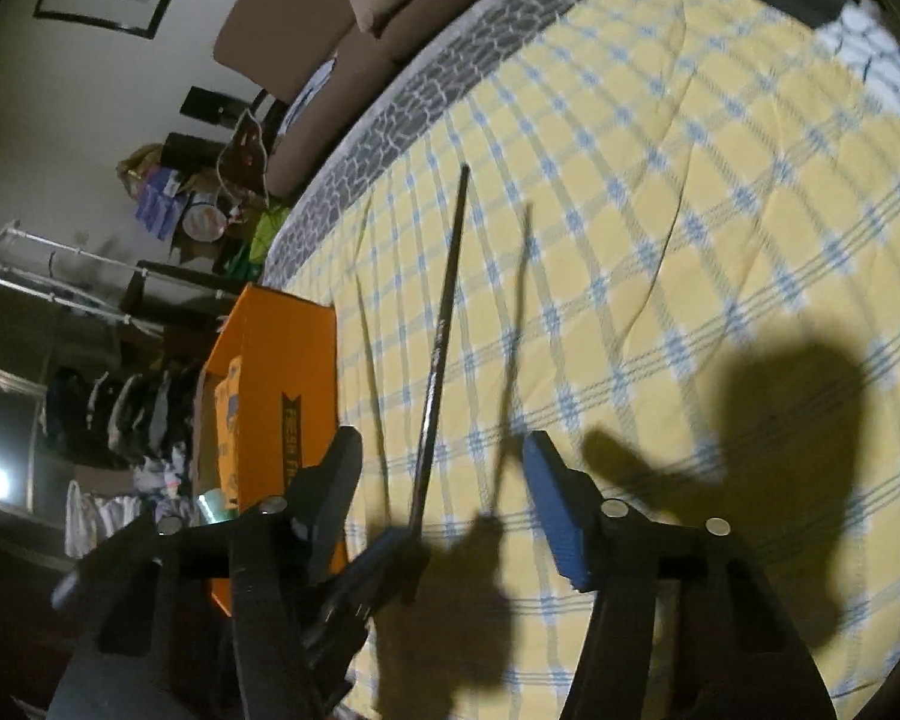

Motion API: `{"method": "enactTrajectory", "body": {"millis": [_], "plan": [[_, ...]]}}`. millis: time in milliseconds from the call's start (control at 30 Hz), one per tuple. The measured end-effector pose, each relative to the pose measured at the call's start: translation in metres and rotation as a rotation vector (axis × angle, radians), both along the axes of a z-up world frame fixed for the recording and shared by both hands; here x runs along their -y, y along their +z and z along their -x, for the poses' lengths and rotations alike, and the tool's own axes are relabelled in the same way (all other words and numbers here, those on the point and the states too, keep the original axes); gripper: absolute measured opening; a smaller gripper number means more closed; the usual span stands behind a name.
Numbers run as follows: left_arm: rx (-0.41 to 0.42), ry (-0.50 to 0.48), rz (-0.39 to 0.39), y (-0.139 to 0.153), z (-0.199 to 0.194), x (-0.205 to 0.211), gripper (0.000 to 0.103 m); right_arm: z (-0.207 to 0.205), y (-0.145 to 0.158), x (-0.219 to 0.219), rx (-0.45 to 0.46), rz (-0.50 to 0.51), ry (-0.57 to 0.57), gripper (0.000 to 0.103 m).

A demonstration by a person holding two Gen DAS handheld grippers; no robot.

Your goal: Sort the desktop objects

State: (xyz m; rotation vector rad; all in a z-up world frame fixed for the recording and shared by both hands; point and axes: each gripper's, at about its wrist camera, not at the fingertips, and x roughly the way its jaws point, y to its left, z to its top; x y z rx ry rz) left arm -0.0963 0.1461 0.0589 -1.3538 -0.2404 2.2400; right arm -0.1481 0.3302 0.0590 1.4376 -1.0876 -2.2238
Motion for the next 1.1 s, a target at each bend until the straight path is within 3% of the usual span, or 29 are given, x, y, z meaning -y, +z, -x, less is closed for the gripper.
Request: {"method": "enactTrajectory", "body": {"millis": [133, 200, 367, 600, 800, 1100], "plan": [[-0.004, -0.019, -0.011, 0.009, -0.008, 0.004, 0.005, 0.003, 0.001, 0.002, -0.004, 0.004, -0.004, 0.048], [-0.004, -0.022, -0.015, 0.013, -0.011, 0.007, 0.005, 0.005, 0.003, 0.003, -0.014, 0.01, -0.004, 0.032], [-0.014, -0.022, -0.039, 0.024, -0.019, 0.017, 0.005, 0.007, 0.015, 0.017, -0.055, 0.019, 0.04, 0.018], [-0.056, 0.016, -0.059, 0.05, -0.025, 0.054, 0.005, 0.013, 0.05, 0.062, -0.155, 0.013, 0.107, 0.013], [-0.1, 0.105, -0.076, 0.066, -0.03, 0.108, 0.005, 0.02, 0.073, 0.123, -0.214, 0.01, 0.202, 0.013], [-0.093, 0.291, -0.122, 0.058, -0.03, 0.211, 0.005, 0.028, 0.071, 0.236, -0.227, 0.019, 0.37, 0.013]]}}
